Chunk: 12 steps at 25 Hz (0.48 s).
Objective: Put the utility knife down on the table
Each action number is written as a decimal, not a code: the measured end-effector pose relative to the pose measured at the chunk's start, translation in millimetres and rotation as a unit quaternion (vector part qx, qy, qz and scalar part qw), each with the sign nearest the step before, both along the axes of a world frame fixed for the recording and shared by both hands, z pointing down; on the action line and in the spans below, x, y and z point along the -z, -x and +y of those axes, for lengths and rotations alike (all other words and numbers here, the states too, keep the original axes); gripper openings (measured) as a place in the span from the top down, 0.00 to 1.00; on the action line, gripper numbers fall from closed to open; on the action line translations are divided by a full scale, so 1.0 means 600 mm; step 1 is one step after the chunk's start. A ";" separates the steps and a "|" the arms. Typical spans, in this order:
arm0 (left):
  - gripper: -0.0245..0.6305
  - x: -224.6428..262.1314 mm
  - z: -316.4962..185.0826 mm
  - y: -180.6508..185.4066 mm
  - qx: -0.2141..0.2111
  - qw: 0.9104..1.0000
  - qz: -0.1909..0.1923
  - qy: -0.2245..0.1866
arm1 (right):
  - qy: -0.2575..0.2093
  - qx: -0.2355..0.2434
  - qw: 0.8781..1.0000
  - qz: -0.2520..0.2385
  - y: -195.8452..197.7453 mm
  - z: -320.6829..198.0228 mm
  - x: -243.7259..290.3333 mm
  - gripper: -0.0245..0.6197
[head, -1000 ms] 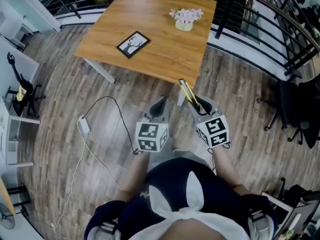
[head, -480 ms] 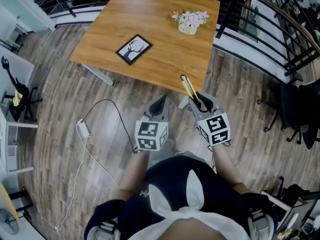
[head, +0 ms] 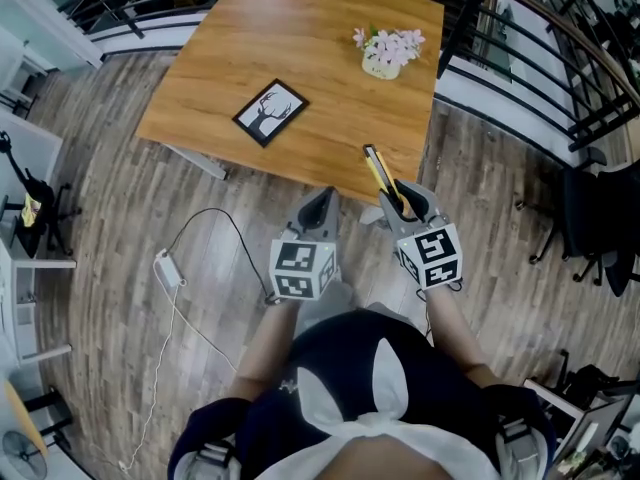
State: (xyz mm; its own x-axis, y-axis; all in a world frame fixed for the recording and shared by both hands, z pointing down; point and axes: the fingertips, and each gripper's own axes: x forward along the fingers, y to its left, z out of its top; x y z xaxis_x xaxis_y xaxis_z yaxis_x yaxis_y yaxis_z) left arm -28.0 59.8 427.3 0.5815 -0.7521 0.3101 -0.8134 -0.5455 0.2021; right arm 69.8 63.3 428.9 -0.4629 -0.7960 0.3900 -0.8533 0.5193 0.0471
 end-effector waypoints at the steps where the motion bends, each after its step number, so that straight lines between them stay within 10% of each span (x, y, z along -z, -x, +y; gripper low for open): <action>1: 0.94 -0.002 -0.009 0.003 -0.002 1.000 0.000 0.001 | -0.001 -0.002 1.000 0.000 0.003 -0.009 0.000 0.79; 12: 0.94 -0.012 -0.089 0.033 -0.021 1.000 -0.003 -0.003 | -0.010 -0.029 1.000 0.002 0.020 -0.077 -0.004 0.79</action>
State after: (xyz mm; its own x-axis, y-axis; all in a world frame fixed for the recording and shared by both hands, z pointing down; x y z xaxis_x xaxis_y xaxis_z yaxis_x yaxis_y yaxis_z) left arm -47.7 6.5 434.6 0.6108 -0.7287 0.3098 -0.7908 -0.5806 0.1937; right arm 57.9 17.0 431.4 -0.4140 -0.8292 0.3756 -0.8818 0.4677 0.0607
